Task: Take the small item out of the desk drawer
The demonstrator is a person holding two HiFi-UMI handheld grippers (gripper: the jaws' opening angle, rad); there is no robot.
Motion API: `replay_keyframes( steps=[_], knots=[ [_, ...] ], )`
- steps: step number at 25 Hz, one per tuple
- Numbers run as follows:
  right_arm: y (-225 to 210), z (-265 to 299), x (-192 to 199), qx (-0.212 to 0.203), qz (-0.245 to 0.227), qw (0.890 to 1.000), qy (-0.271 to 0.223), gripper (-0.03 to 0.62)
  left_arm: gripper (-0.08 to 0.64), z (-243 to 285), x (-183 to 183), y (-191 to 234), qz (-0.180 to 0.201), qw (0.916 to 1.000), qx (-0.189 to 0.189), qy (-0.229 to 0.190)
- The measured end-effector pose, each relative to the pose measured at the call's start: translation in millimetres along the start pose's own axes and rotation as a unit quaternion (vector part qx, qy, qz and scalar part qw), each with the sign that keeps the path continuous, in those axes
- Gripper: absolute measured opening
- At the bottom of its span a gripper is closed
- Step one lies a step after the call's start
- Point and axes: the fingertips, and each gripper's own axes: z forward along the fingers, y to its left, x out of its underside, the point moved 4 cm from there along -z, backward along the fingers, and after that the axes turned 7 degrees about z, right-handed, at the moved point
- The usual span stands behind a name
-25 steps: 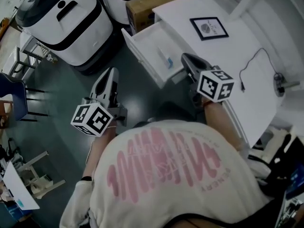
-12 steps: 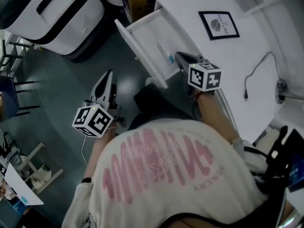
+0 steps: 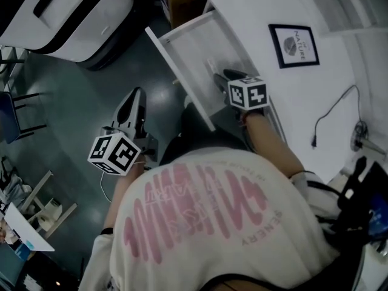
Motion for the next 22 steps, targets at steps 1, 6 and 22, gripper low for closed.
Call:
replay_keyframes(
  steps=[1,6,22],
  knots=[
    [-2.3,5.8,1.5,0.001,-0.002,1.0,0.011,0.175,0.029,3.0,-0.6,2.4,-0.001,1.0,-0.002,0.002],
    [-11.5,27.2,11.2,0.005,0.003,0.998,0.059,0.179,0.029,14.5,-0.7,11.2,-0.008,0.9999,-0.008,0.008],
    [-10.3,14.7,16.3,0.034,0.019,0.997,0.059,0.096,0.029,2.9,-10.4,5.2,0.006,0.9999,0.008,-0.011]
  ],
)
